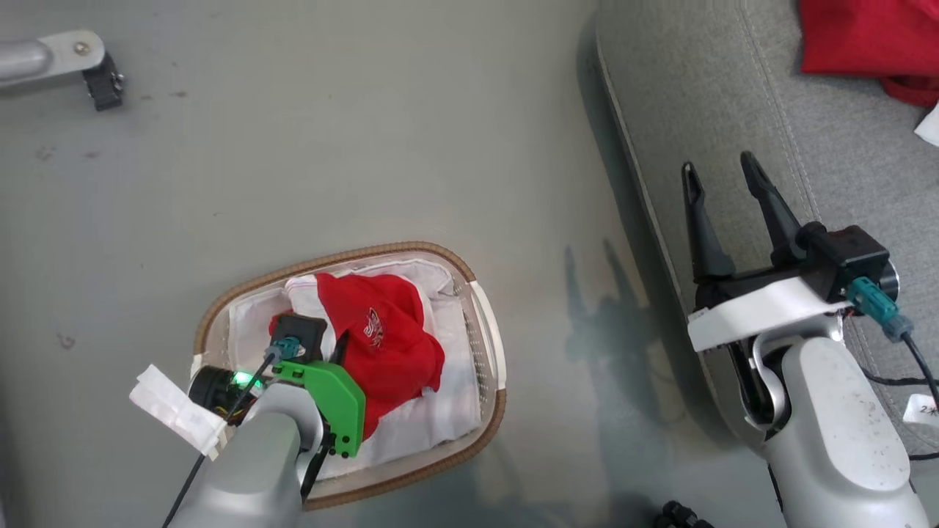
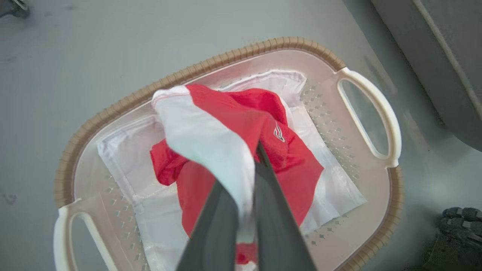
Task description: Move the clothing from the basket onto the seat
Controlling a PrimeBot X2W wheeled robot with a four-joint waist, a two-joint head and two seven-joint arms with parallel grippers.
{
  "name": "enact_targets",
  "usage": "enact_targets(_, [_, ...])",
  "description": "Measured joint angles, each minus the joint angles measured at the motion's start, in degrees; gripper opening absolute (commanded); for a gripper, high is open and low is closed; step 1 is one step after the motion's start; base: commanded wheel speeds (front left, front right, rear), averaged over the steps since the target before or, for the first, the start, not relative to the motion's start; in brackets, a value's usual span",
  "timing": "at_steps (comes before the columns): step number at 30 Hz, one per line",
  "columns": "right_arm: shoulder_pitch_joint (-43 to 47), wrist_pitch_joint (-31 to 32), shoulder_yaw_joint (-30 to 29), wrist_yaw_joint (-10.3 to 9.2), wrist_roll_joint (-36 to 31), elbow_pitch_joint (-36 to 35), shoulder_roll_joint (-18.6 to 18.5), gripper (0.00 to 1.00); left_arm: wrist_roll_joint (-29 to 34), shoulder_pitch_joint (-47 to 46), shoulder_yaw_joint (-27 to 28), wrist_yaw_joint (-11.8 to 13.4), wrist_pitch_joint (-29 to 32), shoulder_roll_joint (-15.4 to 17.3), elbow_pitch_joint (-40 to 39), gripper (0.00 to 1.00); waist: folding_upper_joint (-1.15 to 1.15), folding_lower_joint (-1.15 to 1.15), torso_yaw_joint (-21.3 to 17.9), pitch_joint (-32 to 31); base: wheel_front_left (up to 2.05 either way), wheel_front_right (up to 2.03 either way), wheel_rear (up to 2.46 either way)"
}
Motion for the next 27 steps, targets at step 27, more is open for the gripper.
enact_targets(27, [13.2, 0.0, 0.2, 0.00, -2.9, 7.1, 0.0, 1.00, -3.8, -9.6, -13.9, -0.2, 6.2, 13.5, -32.7, 0.00, 0.00, -0.01, 6.2, -30.3, 0.00, 0.00, 0.00])
